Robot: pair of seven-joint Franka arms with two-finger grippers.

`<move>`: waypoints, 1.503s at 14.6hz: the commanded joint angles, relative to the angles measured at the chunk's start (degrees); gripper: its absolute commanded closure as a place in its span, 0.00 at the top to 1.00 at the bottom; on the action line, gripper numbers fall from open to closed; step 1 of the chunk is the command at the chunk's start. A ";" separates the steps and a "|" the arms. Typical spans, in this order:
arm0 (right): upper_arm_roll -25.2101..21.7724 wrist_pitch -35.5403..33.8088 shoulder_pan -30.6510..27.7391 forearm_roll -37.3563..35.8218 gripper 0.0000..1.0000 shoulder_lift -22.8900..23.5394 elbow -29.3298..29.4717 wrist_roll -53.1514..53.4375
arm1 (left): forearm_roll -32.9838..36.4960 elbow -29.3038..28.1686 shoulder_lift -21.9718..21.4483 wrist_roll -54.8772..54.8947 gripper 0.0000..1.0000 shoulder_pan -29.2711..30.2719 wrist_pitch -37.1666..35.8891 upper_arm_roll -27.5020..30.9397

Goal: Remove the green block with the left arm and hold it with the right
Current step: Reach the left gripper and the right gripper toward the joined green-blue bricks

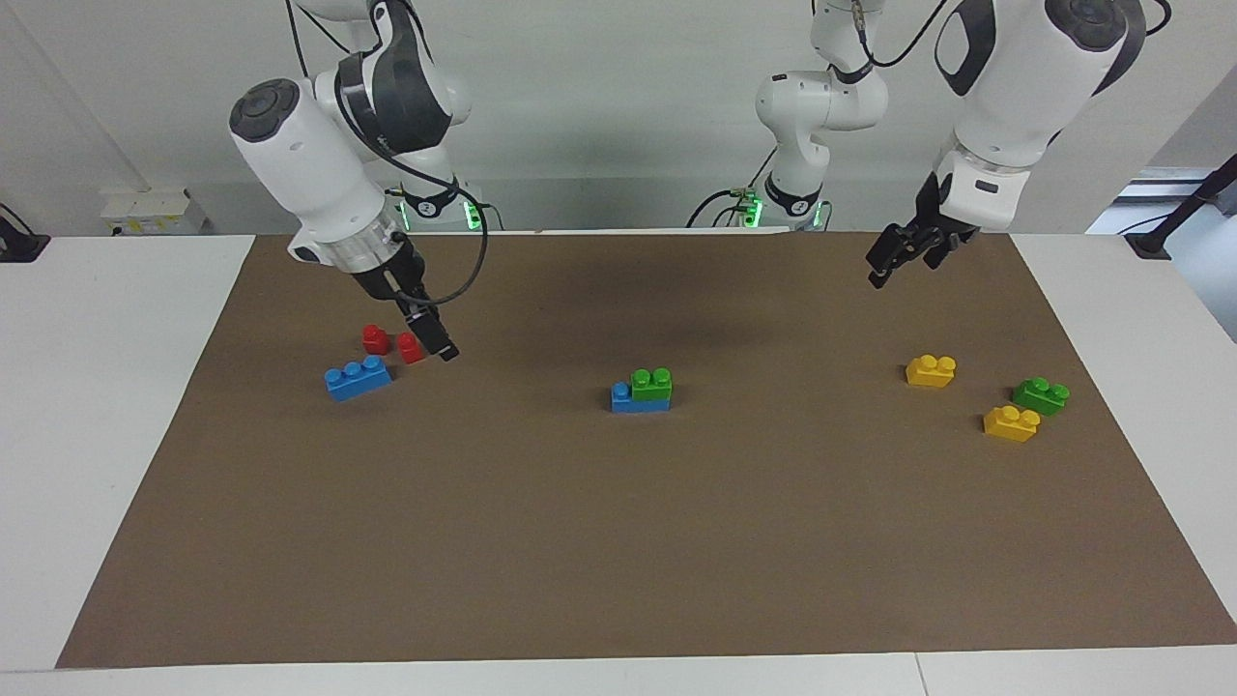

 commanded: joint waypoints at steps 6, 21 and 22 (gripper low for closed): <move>-0.06 8.82 5.50 11.63 0.99 4.97 -4.40 13.62 | -0.74 -11.50 -4.02 -48.03 1.00 -13.10 13.04 0.56; -0.06 31.41 17.37 16.56 0.99 16.13 -6.78 18.29 | -0.03 -12.21 12.06 -92.98 1.00 -26.47 34.75 0.82; -0.06 32.64 17.81 17.43 0.99 16.66 -6.87 18.29 | 0.40 -12.03 12.67 -93.86 1.00 -26.74 34.76 0.82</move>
